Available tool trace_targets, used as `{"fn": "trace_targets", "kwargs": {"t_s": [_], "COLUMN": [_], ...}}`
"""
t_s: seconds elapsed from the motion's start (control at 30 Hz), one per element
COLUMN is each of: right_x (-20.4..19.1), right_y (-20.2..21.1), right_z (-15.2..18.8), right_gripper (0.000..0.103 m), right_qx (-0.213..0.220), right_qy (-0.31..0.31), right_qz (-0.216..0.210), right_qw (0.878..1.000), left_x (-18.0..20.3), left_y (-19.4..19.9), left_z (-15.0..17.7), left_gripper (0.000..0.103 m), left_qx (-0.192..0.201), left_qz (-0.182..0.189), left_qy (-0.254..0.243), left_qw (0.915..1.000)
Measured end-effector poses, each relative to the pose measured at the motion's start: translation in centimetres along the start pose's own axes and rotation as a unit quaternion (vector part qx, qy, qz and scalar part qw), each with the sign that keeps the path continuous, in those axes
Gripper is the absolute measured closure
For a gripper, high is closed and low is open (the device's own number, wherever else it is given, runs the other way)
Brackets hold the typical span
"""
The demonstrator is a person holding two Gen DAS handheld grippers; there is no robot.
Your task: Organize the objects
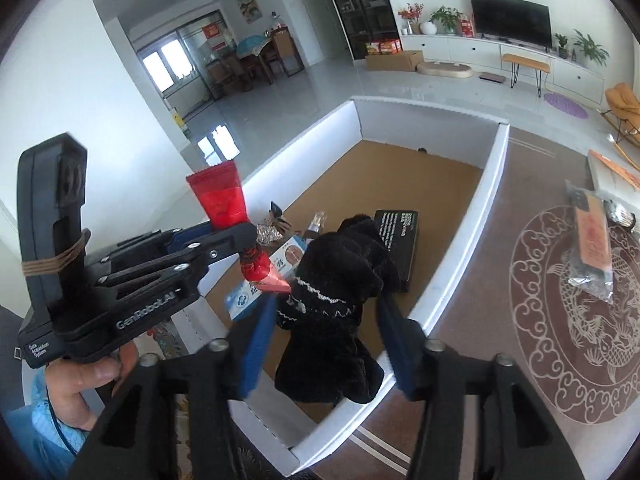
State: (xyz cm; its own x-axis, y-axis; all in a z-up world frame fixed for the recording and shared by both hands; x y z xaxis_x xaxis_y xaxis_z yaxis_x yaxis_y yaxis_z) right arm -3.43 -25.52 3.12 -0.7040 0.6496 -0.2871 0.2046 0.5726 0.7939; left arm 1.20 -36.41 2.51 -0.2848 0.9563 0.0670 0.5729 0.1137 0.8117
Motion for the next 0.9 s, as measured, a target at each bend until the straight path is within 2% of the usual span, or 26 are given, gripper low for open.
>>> {"fn": "trace_targets", "kwargs": {"t_s": [0.07,0.1,0.17,0.27,0.33,0.4,0.5,0.63,0.77,0.9], "right_x": [0.1,0.4,1.5,5.1,8.3,11.8,18.1,24.3,29.2,33.2], "right_y": [-1.3,-1.3,-0.5,1.6,2.9,4.4,5.5,8.4,10.2,11.6], "right_z": [0.6,1.0,2.1,4.2,5.7,7.6,10.6,15.0,19.3,22.5], "right_gripper": [0.019,0.019,0.016,0.006,0.004,0.004,0.004,0.004,0.004,0.004], "right_qx": [-0.003,0.004,0.018,0.045,0.058,0.061,0.057,0.053,0.041,0.030], "right_qy": [-0.004,-0.003,0.004,0.004,-0.011,-0.046,-0.111,-0.171,-0.208,-0.248], "right_qz": [0.017,0.031,0.062,0.153,0.207,0.242,0.267,0.307,0.359,0.388], "right_qw": [1.000,1.000,0.998,0.987,0.977,0.967,0.956,0.935,0.909,0.887], "left_x": [-1.7,-2.5,-3.1,-3.1,-2.1,-0.2,4.1,10.9,18.4,26.6], "left_y": [-2.9,-3.2,-3.0,-2.1,-1.5,-0.6,0.3,2.0,3.7,3.9], "left_z": [0.8,1.5,2.0,2.0,1.5,0.9,-0.3,-0.2,1.0,3.4], "left_gripper": [0.017,0.017,0.017,0.017,0.016,0.016,0.016,0.015,0.002,0.000], "left_qx": [-0.037,-0.039,-0.026,0.008,0.029,0.047,0.069,0.089,0.097,0.086], "left_qz": [-0.065,-0.087,-0.107,-0.126,-0.110,-0.079,-0.047,0.004,0.061,0.107], "left_qy": [0.004,0.006,0.018,0.048,0.063,0.064,0.043,-0.009,-0.075,-0.161], "left_qw": [0.9972,0.9954,0.9937,0.9909,0.9916,0.9937,0.9956,0.9960,0.9905,0.9773]}}
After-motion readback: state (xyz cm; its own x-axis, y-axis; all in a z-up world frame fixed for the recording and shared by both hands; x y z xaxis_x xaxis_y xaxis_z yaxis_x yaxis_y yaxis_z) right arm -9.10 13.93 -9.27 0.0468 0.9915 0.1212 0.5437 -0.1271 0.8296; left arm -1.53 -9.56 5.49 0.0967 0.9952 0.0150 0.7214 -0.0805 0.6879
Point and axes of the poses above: each gripper's, at about its wrist camera, not at the fingertips, and y roughly against the way its jaws point, x to its right, z to its underside, the point moved 4 cm from there along -y, roughly the way its jaws point, and after that the axes turned 4 degrees about -x, right-handed, at the moved point
